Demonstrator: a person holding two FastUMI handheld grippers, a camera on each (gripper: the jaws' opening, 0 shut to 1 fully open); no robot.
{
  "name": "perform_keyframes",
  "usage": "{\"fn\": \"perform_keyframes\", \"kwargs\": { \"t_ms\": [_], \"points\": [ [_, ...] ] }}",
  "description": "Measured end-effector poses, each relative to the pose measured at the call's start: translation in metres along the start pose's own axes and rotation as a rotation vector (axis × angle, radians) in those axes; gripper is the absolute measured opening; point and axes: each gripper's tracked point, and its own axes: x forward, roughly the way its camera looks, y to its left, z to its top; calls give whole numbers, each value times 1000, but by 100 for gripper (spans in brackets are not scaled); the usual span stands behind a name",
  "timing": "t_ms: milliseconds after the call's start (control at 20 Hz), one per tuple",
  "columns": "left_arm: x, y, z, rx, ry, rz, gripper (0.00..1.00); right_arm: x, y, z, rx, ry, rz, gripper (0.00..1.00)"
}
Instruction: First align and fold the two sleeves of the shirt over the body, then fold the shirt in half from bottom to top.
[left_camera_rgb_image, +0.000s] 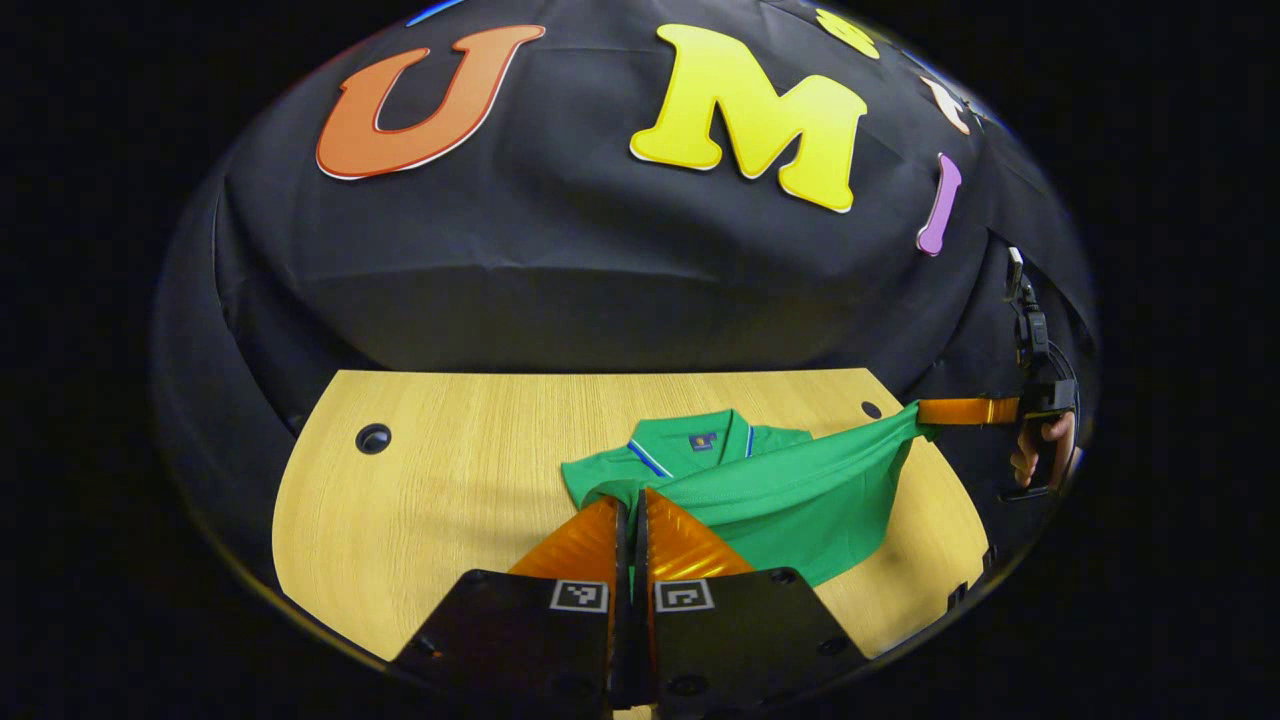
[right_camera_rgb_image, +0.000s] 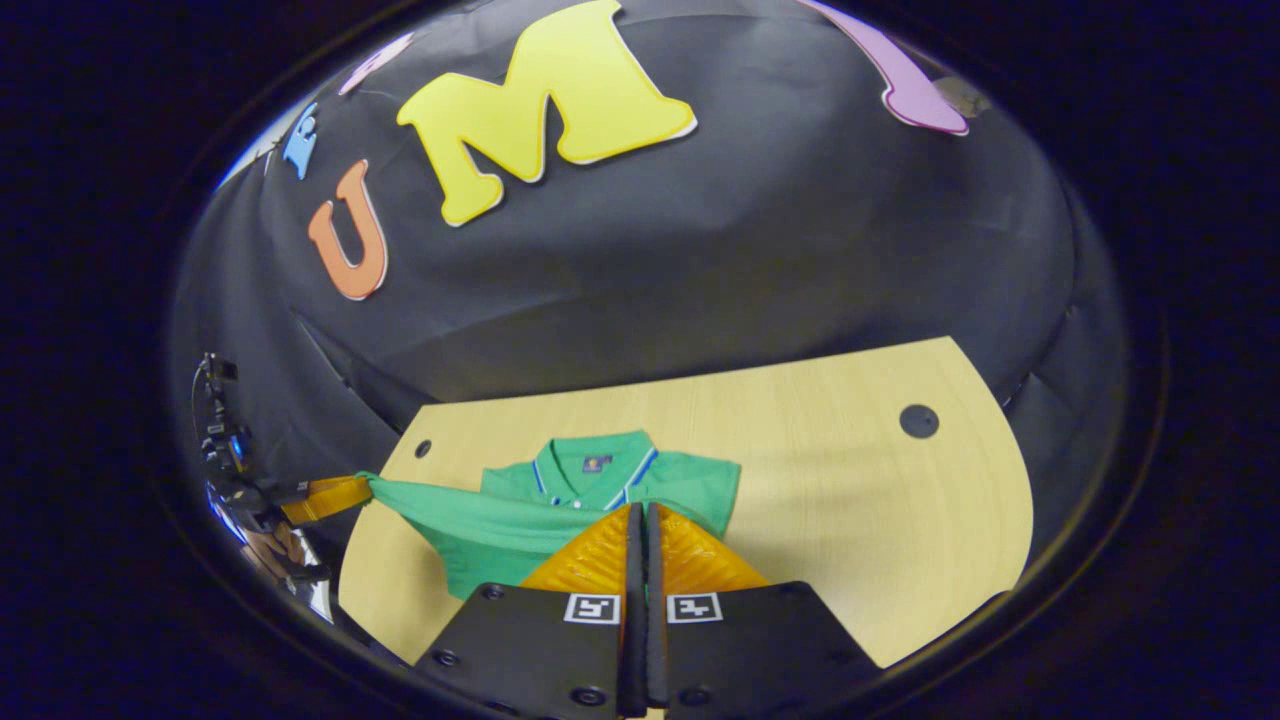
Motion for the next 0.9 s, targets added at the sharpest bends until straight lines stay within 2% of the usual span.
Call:
{"fn": "perform_keyframes", "kwargs": {
  "t_ms": [50,150,350,400,450,550,600,650,700,750,800,850,900],
  "points": [
    [10,0,4,-8,-7,-1,3,11,0,8,-8,-13,-9,5],
    [31,5,8,-10,-19,12,3,26,-2,13,-21,-25,-28,0],
    [78,17,-1,-19,-27,37,4,76,-13,-1,-88,-4,-71,5],
    [89,15,-6,-28,-16,24,4,88,-15,-5,-106,0,-84,0],
    [99,15,-13,-36,-5,22,4,100,-17,-8,-119,4,-97,0],
    [116,16,-22,-37,11,28,5,118,-22,-16,-151,15,-149,2],
    [123,20,-23,-25,13,54,6,123,-20,-19,-162,12,-154,3],
    [127,19,-25,-9,30,54,2,124,-20,-22,-178,13,-173,12],
    [124,19,-25,1,29,60,47,121,-20,-23,-199,4,-182,17],
    [124,17,-23,-5,15,63,92,117,-19,-23,-222,-12,-188,32],
    [119,13,-15,-15,-6,62,88,109,-18,-21,-242,-30,-192,46],
    [112,13,-7,-23,-33,75,94,101,-18,-22,-255,-46,-201,61],
    [104,14,0,-30,-57,95,96,91,-19,-19,-257,-68,-220,75]
  ]
}}
